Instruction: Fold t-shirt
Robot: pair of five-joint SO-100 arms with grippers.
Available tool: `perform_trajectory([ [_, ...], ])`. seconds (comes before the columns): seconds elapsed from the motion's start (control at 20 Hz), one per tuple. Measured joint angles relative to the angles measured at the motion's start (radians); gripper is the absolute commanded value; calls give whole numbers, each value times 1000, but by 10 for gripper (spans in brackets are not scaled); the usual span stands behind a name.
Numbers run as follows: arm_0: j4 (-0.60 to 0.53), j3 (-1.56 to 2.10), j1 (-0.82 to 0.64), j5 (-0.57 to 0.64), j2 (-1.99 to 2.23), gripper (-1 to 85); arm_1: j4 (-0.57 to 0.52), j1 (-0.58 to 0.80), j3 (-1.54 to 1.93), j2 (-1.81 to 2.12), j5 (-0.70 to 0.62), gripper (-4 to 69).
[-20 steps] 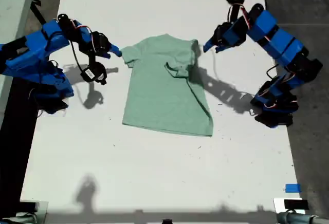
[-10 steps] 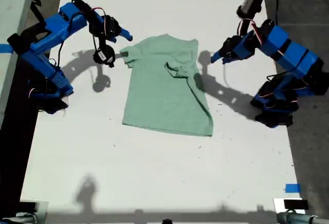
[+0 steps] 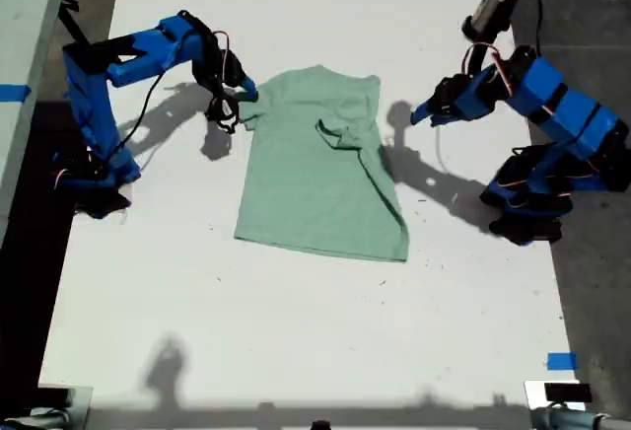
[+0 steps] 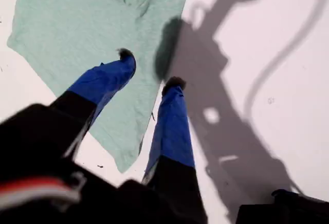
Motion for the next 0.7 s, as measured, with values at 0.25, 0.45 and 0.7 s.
perform_trajectory([
  [0.25,98,-189,-11,2,-120,0,-8,0,35,43,6,150],
  [0.45,101,-170,-12,3,-69,0,-8,0,60,78,6,144],
  [0.7,107,-78,-46,3,169,0,-8,0,81,106,17,138],
])
